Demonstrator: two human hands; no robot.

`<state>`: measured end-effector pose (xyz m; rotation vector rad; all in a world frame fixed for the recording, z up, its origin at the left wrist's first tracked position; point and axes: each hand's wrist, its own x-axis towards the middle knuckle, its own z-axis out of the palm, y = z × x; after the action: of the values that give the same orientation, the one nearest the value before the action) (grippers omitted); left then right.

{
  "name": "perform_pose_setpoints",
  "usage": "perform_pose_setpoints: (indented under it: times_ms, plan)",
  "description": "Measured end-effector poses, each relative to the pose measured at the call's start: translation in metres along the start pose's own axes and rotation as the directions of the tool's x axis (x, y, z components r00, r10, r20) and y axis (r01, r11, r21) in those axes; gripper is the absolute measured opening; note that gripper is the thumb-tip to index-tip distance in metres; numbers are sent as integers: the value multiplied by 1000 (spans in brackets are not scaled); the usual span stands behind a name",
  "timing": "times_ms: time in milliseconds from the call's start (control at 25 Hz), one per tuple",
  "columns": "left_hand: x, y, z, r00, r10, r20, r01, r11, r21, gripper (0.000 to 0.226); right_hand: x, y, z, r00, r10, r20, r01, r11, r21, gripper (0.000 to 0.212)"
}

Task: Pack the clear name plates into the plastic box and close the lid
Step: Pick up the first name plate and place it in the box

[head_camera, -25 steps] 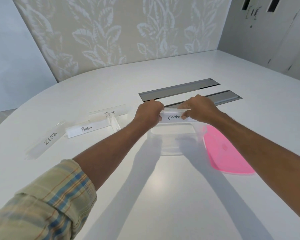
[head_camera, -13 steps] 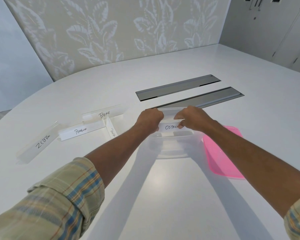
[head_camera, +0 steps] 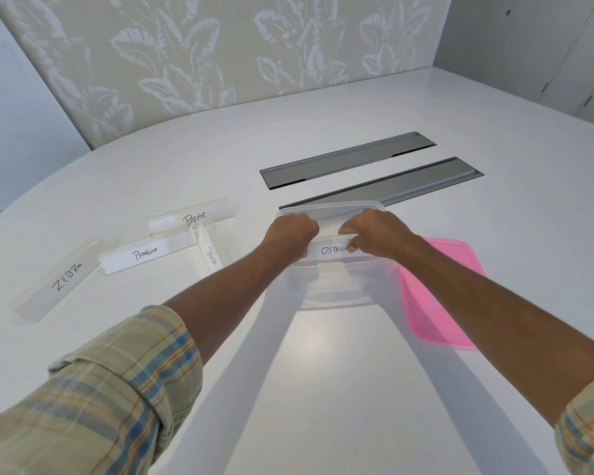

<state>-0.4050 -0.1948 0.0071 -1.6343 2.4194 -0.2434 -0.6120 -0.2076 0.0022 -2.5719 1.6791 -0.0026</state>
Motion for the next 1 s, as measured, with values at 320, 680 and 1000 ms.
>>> perform_pose_setpoints:
  times_ms: [320, 680, 1000]
  plan:
    - [-1, 1, 8, 999, -7, -39, 9, 999, 42, 23, -1, -1, 2, 1000, 13, -16, -13, 999, -33, 21]
    - [1, -3, 8, 999, -24, -38, 21, 996, -82, 23, -2, -3, -4, 999, 46, -16, -45, 999, 19, 40]
    - [-29, -31, -28, 928, -189, -322, 22, 888, -458, 25, -14, -15, -55, 968, 92, -233, -33, 969, 243, 22]
